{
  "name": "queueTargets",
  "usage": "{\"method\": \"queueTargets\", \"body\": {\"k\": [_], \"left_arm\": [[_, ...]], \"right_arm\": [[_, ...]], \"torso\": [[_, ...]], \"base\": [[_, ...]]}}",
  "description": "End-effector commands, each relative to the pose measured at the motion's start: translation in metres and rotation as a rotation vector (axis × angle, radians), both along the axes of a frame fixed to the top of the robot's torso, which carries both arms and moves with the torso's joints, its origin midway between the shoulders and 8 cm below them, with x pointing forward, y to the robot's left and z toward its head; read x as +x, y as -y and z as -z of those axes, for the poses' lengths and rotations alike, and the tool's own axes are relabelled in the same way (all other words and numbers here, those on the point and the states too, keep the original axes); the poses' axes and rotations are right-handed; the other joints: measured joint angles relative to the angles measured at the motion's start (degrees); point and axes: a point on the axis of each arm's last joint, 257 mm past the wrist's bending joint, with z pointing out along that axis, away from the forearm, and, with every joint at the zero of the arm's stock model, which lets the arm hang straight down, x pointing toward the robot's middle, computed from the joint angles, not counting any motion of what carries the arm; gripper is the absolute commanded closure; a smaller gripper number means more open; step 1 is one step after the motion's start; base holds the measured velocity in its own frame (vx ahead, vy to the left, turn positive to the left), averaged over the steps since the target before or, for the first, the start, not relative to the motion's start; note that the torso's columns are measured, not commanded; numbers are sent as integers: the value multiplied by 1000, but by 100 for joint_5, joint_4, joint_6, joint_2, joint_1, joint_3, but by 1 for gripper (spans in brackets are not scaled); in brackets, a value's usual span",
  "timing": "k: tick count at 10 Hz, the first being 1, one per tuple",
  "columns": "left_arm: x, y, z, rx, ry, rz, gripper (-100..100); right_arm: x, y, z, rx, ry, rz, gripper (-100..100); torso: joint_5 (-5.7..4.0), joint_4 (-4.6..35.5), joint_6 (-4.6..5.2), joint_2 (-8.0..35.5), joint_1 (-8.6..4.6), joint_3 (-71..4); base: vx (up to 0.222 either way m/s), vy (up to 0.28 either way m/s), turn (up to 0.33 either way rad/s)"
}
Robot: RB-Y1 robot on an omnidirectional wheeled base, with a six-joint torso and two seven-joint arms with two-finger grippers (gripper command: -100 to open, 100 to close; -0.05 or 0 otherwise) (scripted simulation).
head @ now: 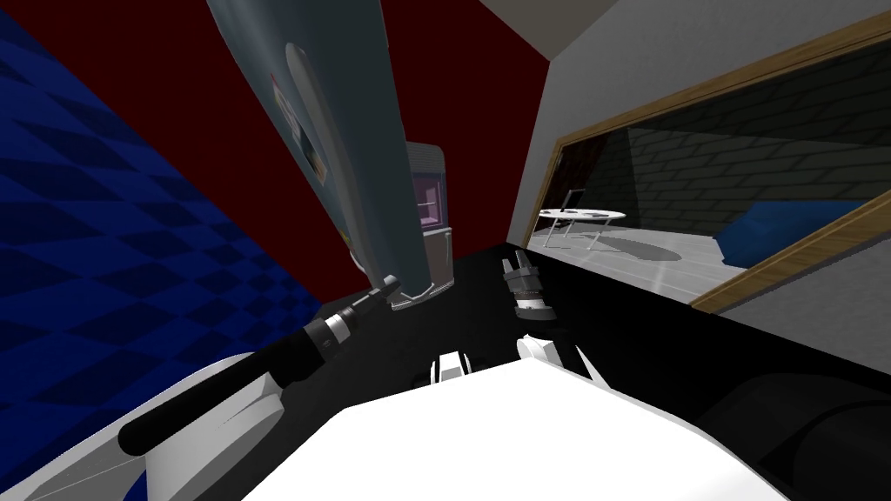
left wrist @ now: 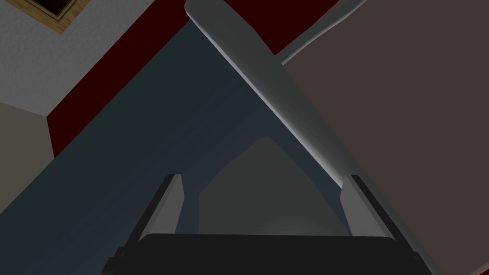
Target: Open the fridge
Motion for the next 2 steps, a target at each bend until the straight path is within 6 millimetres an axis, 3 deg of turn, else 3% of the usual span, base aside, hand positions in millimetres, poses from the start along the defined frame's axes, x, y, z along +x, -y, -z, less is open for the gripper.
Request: {"method": "queueTargets", "body": {"k": [1,2], "left_arm": [[0,0,1,0,-2,-1,0],[0,-1,2,-1,-4,-2,0]], "right_arm": [[0,0,0,0,0,0,0],[0,0,0,0,0,0,0]], "torso": [[3,-5,2,-6,2,-1],[6,-8,4,-10,6,-2]], "base": [[7,3,-10],[7,3,-8]]}}
